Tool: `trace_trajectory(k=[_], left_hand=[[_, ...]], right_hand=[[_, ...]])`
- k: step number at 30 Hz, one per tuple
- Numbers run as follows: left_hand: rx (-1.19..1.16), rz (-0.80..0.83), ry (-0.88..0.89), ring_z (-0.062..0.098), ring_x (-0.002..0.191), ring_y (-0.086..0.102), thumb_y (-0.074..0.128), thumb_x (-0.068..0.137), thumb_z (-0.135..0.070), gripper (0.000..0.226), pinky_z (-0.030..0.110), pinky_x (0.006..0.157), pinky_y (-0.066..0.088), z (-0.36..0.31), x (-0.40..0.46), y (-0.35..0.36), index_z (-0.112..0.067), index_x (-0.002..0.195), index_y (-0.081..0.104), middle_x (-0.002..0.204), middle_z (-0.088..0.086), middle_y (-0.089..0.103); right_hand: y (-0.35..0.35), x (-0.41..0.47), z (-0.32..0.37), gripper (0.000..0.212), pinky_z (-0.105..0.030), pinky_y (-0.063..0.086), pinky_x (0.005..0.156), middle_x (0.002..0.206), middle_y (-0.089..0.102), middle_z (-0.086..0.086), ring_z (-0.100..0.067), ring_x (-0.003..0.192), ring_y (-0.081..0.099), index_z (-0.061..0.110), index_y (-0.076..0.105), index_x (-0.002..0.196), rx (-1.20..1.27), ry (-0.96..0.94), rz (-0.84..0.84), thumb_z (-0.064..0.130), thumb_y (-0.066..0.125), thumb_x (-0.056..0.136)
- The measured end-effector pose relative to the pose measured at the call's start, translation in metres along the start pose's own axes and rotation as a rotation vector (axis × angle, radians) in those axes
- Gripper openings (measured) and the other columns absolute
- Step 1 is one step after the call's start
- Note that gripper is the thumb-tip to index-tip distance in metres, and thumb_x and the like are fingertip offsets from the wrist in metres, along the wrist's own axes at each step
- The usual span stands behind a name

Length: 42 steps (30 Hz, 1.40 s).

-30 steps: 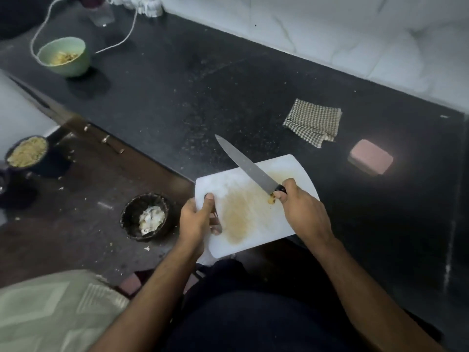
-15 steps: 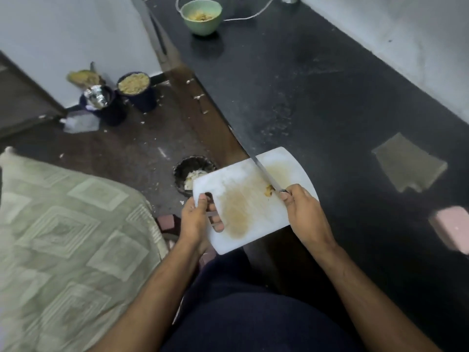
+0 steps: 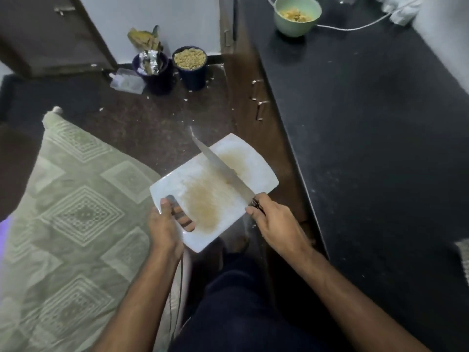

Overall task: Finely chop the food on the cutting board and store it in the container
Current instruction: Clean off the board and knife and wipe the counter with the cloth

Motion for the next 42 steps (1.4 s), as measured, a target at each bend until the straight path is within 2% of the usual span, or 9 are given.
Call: trace_trajectory(k=[4,7,10,13,17,22,28,35,42], left_hand=[[-0.025,-0.079,-0.032,0.017,0.048,0.062,0.036,0.113,-0.035,0.023,0.032,0.046,0.054,-0.004,0.047,-0.007,-0.018,0.108,0.049,0.062,-0.005,0.059],[-0.032,-0.132,-0.030,0.019,0.049,0.055,0.038,0.113,-0.035,0.021,0.030,0.047,0.049,-0.009,0.078,0.000,-0.022,0.102,0.050,0.065,-0.002,0.055],[-0.028,-0.152,-0.036,0.020,0.049,0.051,0.038,0.112,-0.035,0.022,0.030,0.048,0.046,-0.013,0.105,0.006,-0.022,0.099,0.050,0.070,0.003,0.053],[-0.037,-0.166,-0.056,0.024,0.058,0.054,0.039,0.112,-0.037,0.023,0.038,0.053,0.049,-0.013,0.126,0.004,-0.021,0.100,0.051,0.076,0.008,0.057],[-0.042,-0.185,-0.063,0.019,0.049,0.045,0.038,0.112,-0.036,0.027,0.028,0.044,0.042,-0.014,0.140,0.002,-0.020,0.094,0.051,0.068,0.002,0.048],[-0.016,-0.211,-0.056,0.018,0.047,0.045,0.038,0.112,-0.034,0.028,0.028,0.042,0.042,-0.011,0.157,0.002,-0.020,0.091,0.050,0.065,0.000,0.048],[0.018,-0.212,-0.055,0.021,0.050,0.049,0.040,0.111,-0.036,0.025,0.032,0.045,0.047,0.004,0.186,0.000,-0.015,0.103,0.052,0.069,0.002,0.051],[-0.034,-0.189,-0.063,0.014,0.042,0.046,0.039,0.112,-0.035,0.025,0.026,0.040,0.040,0.025,0.218,-0.026,-0.014,0.106,0.051,0.070,0.003,0.046],[-0.089,-0.186,-0.039,0.015,0.044,0.042,0.040,0.113,-0.029,0.022,0.026,0.040,0.039,0.050,0.230,-0.015,-0.016,0.098,0.048,0.068,0.001,0.047]], right_hand=[[0.031,0.052,0.013,0.022,-0.040,0.048,0.063,0.092,0.066,-0.004,-0.028,0.081,0.064,0.016,0.048,0.109,-0.072,-0.043,0.099,0.037,0.042,0.106],[0.048,0.083,0.014,0.023,-0.047,0.053,0.069,0.099,0.066,-0.005,-0.032,0.085,0.065,0.019,0.045,0.111,-0.148,-0.019,0.158,0.040,0.036,0.107],[0.064,0.105,0.008,0.022,-0.047,0.054,0.070,0.099,0.065,-0.001,-0.030,0.085,0.065,0.023,0.045,0.112,-0.166,-0.005,0.173,0.042,0.034,0.106],[0.080,0.121,0.002,0.022,-0.048,0.054,0.069,0.096,0.064,0.000,-0.028,0.083,0.065,0.024,0.044,0.113,-0.177,0.020,0.177,0.042,0.034,0.106],[0.098,0.137,-0.006,0.026,-0.046,0.055,0.069,0.097,0.063,-0.001,-0.027,0.083,0.066,0.021,0.046,0.118,-0.212,0.022,0.165,0.041,0.034,0.106],[0.119,0.156,-0.017,0.031,-0.045,0.055,0.072,0.101,0.063,-0.002,-0.027,0.087,0.066,0.019,0.043,0.132,-0.210,0.045,0.171,0.037,0.037,0.107],[0.137,0.177,-0.029,0.028,-0.047,0.055,0.075,0.097,0.061,-0.003,-0.023,0.086,0.064,0.019,0.045,0.129,-0.168,0.077,0.180,0.035,0.039,0.107],[0.165,0.196,-0.047,0.021,-0.042,0.054,0.072,0.095,0.063,-0.003,-0.023,0.085,0.064,0.020,0.050,0.121,-0.147,0.063,0.204,0.033,0.042,0.106],[0.188,0.202,-0.082,0.024,-0.040,0.052,0.070,0.099,0.062,-0.002,-0.021,0.088,0.063,0.019,0.053,0.120,-0.157,0.051,0.170,0.034,0.040,0.106]])
Point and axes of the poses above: each hand's wrist, its own x-axis towards the middle knuckle, its own y-axis out of the palm, z = x × y, the point moved 2 cm from there along x, towards the middle knuckle
